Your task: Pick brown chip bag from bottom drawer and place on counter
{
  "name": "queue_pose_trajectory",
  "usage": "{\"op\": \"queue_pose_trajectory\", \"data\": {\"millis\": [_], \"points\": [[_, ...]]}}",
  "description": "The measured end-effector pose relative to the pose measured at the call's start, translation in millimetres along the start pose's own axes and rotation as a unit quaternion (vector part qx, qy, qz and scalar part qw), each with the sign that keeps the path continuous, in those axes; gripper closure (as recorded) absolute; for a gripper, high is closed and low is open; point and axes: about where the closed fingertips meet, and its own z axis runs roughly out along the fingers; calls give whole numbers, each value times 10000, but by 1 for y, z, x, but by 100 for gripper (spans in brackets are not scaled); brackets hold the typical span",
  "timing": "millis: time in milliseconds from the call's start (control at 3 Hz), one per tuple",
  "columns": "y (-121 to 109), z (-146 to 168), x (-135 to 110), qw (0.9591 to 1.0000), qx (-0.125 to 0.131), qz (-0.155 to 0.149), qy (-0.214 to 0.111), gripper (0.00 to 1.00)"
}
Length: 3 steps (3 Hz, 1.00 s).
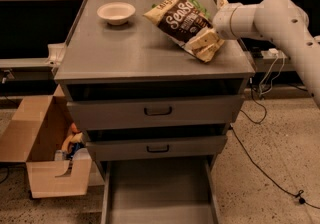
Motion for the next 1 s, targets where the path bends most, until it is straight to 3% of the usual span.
{"op": "queue_pose_trajectory", "data": {"millis": [333,667,1000], "points": [[-18,-26,-45,9964,347,-211,-750,0],[-30,-63,-96,9849,693,-535,-1492,0],[-32,-100,-138,9728,878,-988,-1904,0]]}}
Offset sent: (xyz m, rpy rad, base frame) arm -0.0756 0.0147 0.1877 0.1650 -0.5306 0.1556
